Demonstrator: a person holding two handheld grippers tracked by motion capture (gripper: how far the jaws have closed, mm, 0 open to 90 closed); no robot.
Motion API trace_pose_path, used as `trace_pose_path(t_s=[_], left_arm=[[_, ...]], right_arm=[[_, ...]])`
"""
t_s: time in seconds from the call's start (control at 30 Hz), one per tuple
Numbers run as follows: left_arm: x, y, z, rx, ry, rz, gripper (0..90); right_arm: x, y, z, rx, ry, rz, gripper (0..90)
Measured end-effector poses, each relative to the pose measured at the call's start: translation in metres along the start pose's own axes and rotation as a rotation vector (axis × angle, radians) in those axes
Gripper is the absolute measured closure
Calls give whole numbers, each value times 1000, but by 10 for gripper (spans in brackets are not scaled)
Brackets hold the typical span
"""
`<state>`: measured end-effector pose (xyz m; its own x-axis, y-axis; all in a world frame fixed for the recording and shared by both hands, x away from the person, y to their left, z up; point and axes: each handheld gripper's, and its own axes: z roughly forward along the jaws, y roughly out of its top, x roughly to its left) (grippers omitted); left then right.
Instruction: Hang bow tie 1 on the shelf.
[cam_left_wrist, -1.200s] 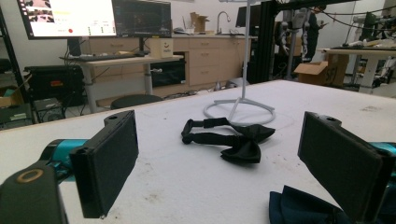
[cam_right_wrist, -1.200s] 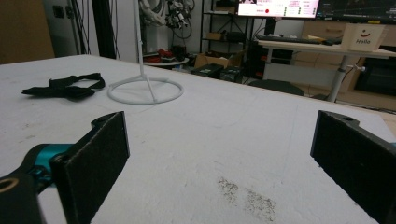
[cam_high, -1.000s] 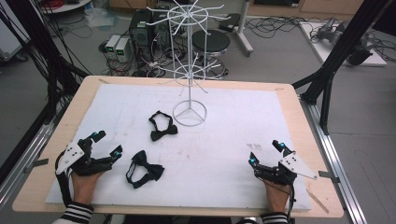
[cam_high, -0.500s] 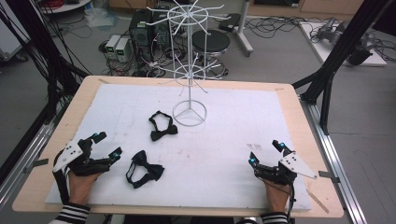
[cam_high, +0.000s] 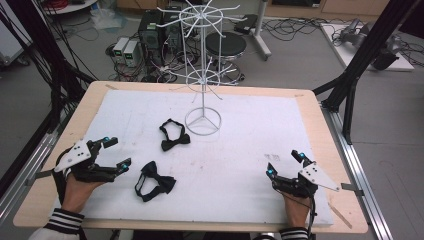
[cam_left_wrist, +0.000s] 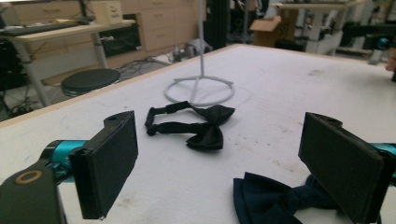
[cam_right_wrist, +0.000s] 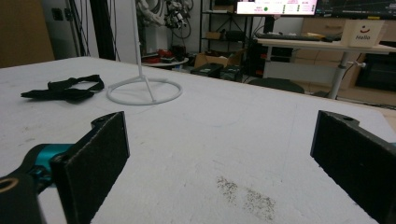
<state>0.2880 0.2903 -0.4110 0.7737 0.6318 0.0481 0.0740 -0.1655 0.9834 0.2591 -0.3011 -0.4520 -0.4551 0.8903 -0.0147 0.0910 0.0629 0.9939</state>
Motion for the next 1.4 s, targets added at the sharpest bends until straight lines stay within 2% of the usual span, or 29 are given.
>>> trace_pose_path(t_s=[0.2, 0.47, 0.67, 0.9, 1.33, 1.4], left_arm=[[-2, 15, 10, 62, -90, 56, 124], [-6, 27, 22, 149, -178, 120, 124], [-8, 34, 29, 205, -208, 171, 127], [-10, 40, 39, 293, -273, 240, 134], [-22, 40, 62, 422, -387, 309, 152], [-23, 39, 65, 455, -404, 326, 169]], right_arm=[[0, 0, 0, -1, -5, 3, 37], [0, 0, -1, -2, -2, 4, 37], [0, 0, -1, -4, 1, 3, 37], [-1, 0, 0, -10, -3, -4, 37], [0, 0, -1, -8, -2, 0, 37], [0, 0, -1, -9, -1, -1, 37]])
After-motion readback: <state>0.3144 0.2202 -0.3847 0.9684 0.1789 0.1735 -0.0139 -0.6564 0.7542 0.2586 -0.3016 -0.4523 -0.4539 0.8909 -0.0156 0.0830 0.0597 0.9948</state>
